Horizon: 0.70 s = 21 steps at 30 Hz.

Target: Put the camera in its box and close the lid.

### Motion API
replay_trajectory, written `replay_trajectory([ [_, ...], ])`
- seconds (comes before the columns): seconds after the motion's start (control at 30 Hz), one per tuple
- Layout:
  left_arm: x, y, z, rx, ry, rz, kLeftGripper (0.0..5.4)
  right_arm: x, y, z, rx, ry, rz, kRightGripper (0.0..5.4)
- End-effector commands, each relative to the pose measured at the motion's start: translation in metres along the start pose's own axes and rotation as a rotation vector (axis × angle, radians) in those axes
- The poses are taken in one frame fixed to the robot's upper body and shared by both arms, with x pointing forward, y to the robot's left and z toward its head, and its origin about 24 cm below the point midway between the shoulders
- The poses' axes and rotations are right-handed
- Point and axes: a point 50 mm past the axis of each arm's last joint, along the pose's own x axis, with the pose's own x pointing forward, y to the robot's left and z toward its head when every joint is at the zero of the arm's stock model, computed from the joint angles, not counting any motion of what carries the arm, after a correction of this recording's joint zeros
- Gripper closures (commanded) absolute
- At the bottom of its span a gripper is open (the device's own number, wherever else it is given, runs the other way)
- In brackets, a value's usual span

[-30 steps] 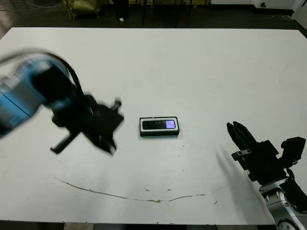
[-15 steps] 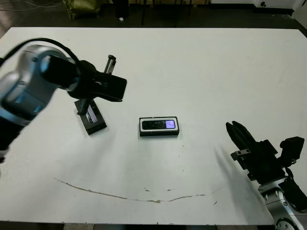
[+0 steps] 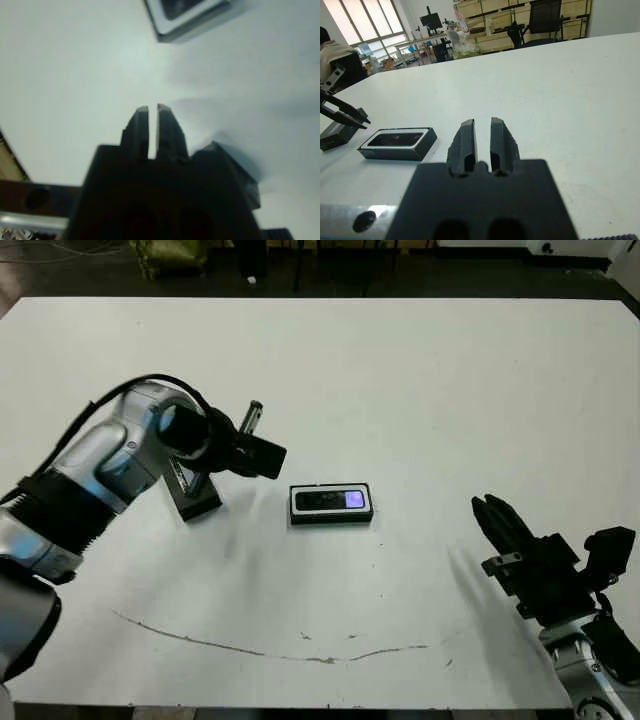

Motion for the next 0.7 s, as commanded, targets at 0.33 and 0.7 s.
replay_trajectory([
  [0.33,0.013,0.001,-0.002,0.013,0.079,-0.202,5.4,-0.003,-0.001,-0.006,-0.011,0.039,-0.018,5.37],
  [0.7,0.012,-0.002,-0.015,0.005,0.143,-0.253,5.4,-0.007,0.01,0.004,0.017,0.067,-0.041,5.37],
])
